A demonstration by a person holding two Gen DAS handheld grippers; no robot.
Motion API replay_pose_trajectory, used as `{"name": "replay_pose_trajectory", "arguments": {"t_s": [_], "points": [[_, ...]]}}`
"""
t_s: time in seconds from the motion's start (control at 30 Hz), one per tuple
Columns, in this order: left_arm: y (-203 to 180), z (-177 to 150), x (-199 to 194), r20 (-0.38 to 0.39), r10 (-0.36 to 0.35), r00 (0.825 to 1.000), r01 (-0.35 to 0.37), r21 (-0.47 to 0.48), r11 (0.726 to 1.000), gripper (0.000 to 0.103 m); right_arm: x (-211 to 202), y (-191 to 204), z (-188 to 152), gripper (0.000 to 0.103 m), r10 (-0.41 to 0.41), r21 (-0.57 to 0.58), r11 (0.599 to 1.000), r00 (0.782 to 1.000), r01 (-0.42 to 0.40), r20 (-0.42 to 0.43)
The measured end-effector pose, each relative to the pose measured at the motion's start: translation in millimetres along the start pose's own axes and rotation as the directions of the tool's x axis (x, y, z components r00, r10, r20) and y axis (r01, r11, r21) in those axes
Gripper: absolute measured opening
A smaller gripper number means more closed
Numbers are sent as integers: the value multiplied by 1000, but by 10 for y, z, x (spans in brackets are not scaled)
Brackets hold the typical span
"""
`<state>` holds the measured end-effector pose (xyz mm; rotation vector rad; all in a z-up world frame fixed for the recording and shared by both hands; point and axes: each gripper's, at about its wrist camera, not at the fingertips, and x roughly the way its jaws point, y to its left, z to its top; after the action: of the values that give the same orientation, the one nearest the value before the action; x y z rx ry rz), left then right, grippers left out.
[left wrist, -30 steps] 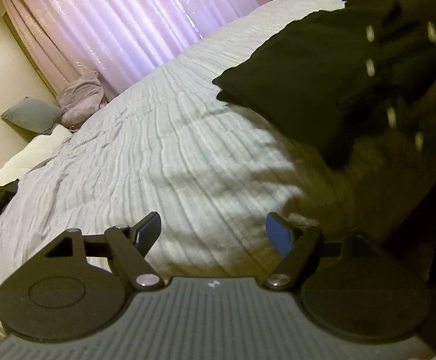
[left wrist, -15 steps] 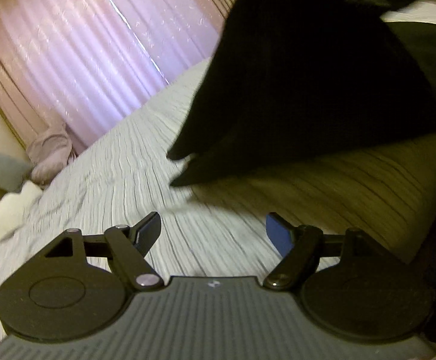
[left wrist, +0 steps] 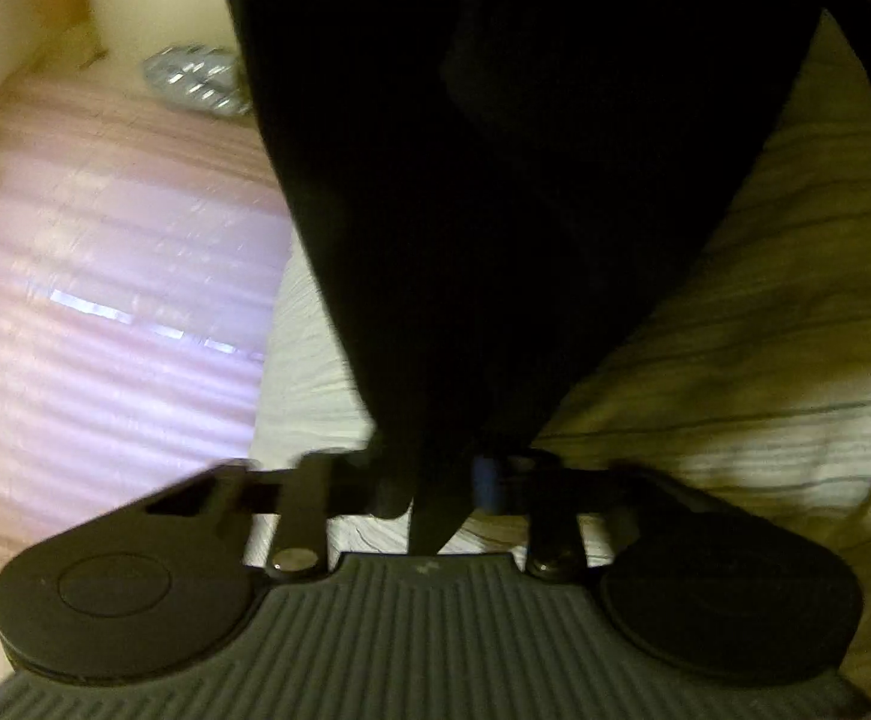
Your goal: Fold clothes
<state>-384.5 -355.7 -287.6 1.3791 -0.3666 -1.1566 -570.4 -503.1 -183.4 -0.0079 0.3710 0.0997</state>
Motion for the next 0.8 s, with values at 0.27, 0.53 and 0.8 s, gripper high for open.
{"name": "replay_pose_trajectory", "arguments": {"t_s": [0.27,0.53,0.8], "points": [[536,682,23,92,26,995,-26,1,1000,10,-533,-388,-166,9,-48,234,972,992,19,118],[635,2111,593,285,-50,957,-4,186,983,9,-1579,-979,-657,8,-314,568,808,930,155,193],[5,2992,1439,291,-292,911,194,323,926,9,-2141,-1573,-1399,7,-482,817,524,874,240,52]]}}
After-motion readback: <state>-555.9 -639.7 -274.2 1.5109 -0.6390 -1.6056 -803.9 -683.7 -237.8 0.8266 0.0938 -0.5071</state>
